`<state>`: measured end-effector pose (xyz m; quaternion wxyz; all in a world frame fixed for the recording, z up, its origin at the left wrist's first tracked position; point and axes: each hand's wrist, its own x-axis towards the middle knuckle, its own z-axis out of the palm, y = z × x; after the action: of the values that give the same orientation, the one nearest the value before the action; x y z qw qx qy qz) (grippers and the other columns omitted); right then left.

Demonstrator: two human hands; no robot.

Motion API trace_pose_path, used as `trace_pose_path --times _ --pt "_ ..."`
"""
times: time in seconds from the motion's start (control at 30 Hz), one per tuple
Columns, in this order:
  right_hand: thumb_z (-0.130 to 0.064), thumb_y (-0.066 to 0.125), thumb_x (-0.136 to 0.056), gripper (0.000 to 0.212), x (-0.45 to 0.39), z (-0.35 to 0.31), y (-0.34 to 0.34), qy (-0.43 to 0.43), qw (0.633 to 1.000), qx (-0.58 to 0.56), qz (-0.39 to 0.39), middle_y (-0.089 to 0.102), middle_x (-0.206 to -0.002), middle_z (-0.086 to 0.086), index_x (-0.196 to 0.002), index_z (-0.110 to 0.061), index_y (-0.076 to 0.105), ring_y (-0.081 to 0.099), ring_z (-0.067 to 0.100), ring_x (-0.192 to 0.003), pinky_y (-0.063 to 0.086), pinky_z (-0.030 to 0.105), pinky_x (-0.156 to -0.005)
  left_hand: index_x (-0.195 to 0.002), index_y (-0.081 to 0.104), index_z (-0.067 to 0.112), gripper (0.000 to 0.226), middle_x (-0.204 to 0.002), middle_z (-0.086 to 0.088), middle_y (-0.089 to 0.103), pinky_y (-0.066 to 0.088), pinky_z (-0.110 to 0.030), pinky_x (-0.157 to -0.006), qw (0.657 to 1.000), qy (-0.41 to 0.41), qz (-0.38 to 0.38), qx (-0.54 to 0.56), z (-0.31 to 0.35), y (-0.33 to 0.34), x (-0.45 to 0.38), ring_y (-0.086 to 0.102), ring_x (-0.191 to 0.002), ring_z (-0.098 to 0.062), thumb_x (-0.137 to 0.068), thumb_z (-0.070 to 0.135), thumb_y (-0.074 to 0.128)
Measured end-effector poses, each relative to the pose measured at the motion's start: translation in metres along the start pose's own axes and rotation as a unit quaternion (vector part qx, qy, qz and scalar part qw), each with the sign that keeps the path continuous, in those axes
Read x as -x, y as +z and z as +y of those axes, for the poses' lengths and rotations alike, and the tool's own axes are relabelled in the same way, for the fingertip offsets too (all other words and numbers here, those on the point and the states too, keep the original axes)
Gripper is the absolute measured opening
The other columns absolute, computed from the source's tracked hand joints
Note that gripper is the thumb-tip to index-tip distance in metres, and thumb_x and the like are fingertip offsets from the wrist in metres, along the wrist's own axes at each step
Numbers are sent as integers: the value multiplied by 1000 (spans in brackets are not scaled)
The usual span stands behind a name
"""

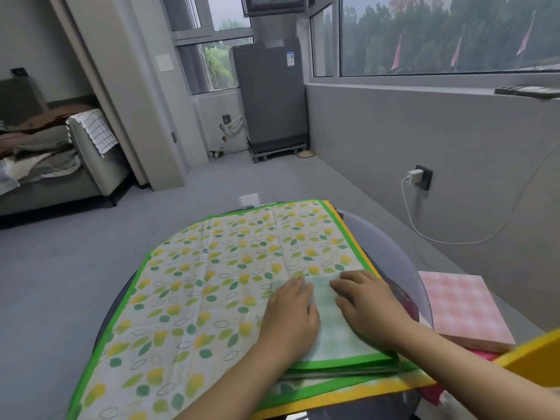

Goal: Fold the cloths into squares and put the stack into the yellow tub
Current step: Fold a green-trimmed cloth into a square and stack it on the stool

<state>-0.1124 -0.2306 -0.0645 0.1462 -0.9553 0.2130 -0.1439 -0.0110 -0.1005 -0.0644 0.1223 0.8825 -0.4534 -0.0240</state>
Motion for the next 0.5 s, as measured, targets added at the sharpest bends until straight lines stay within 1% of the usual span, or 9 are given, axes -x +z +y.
trace_pose_path --times 0.07,0.1,0.13,0.17,0.2,0.23,0.33,0.4,0.5 --pt "-46 24 -97 53 5 -4 6 -11 999 19 -47 24 -155 -2 -145 -25 30 15 16 -143 6 30 -116 -152 12 20 52 -160 3 1 -10 -28 -116 999 17 -35 -2 3 6 1 -5 -146 -10 -102 30 21" --pt "-58 7 -91 67 8 -5 8 -13 997 34 -68 11 -158 -4 -148 -25 18 3 14 -146 -3 29 -116 -152 7 21 53 -160 4 -4 -13 -28 -115 999 20 -43 -10 3 9 2 -10 -146 -10 -102 31 19" --pt "-70 -12 -78 87 11 -6 11 -19 995 47 -82 0 -158 -5 -150 -25 8 -8 11 -145 -11 29 -114 -152 3 22 54 -160 4 -8 -15 -29 -114 998 21 -48 -18 3 11 2 -13 -145 -9 -102 33 17" --pt "-74 -31 -61 105 13 -5 13 -20 993 58 -97 -7 -157 -7 -149 -25 0 -17 9 -142 -17 28 -111 -152 1 23 54 -159 5 -10 -16 -29 -113 998 21 -51 -25 1 12 3 -15 -145 -9 -101 35 16" --pt "-72 -41 -49 116 14 -4 14 -17 992 64 -103 -12 -156 -7 -149 -25 -4 -23 6 -138 -21 27 -109 -152 -1 24 55 -159 6 -12 -17 -29 -113 998 19 -53 -31 0 13 3 -16 -144 -8 -101 37 15" --pt "-69 -45 -43 120 14 -3 16 -11 992 66 -107 -16 -155 -8 -148 -26 -7 -26 5 -135 -23 27 -108 -152 -3 24 55 -159 6 -14 -18 -30 -113 998 15 -56 -36 -1 13 4 -17 -144 -8 -101 38 14" --pt "-69 -47 -40 121 14 2 18 3 992 68 -104 -24 -147 -13 -148 -26 -10 -28 4 -133 -19 29 -112 -151 -9 23 58 -158 6 -17 -17 -33 -116 997 -12 -65 -40 -8 11 6 -20 -143 -8 -101 42 14" --pt "-69 -47 -40 121 15 5 17 15 992 72 -101 -25 -143 -14 -147 -26 -11 -27 3 -133 -18 31 -113 -150 -11 22 59 -157 5 -20 -17 -35 -116 997 -34 -69 -32 -13 10 8 -23 -142 -8 -101 43 13" --pt "-69 -47 -39 122 15 9 14 37 991 73 -104 -23 -148 -11 -147 -23 -13 -26 3 -134 -18 32 -114 -150 -13 21 60 -156 1 -24 -19 -39 -115 995 -65 -71 -31 -17 8 11 -26 -142 -11 -101 43 12"
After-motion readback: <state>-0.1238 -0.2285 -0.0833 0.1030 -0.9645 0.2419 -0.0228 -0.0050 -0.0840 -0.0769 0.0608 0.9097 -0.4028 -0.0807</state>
